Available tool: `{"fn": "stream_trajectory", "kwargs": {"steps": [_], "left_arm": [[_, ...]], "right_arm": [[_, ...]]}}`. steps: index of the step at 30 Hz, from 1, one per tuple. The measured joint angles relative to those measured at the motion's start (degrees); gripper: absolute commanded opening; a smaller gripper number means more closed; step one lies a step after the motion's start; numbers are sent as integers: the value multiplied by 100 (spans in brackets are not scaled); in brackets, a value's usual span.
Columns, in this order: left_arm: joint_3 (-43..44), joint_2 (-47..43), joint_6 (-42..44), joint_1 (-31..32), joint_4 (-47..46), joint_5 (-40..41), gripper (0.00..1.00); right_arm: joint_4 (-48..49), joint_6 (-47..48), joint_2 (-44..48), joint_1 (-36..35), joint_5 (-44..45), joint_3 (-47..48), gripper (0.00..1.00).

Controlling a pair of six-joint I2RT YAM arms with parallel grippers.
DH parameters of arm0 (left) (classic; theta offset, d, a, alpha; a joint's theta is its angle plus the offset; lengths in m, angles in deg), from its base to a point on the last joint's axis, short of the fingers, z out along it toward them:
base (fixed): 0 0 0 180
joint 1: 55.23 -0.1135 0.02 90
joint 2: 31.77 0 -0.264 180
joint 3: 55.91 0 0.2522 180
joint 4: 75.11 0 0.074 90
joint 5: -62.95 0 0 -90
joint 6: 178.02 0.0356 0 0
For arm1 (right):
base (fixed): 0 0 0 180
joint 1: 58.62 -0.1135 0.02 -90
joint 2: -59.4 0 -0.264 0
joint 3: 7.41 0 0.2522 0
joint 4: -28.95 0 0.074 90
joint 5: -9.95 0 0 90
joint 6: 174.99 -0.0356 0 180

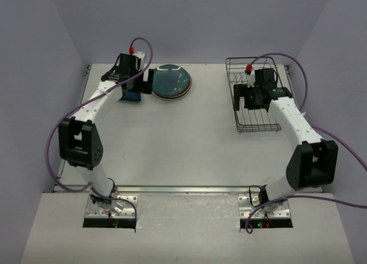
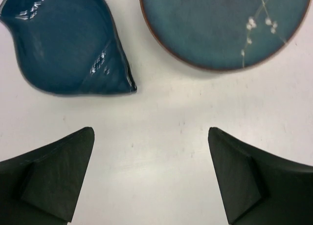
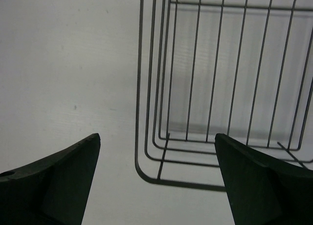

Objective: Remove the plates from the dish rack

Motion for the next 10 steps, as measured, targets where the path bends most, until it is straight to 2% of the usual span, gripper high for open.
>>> {"fn": "stream_trajectory", "kwargs": {"steps": [5,10], "left_arm": [[-1760,-2003,283,0,-415,-208,100],[-2862,-3187,364,0,-806,-533,100]], "right_arm": [[307,72,1013,127,-101,-1035,99],[673,146,1961,131,-205,-1952,99]]}}
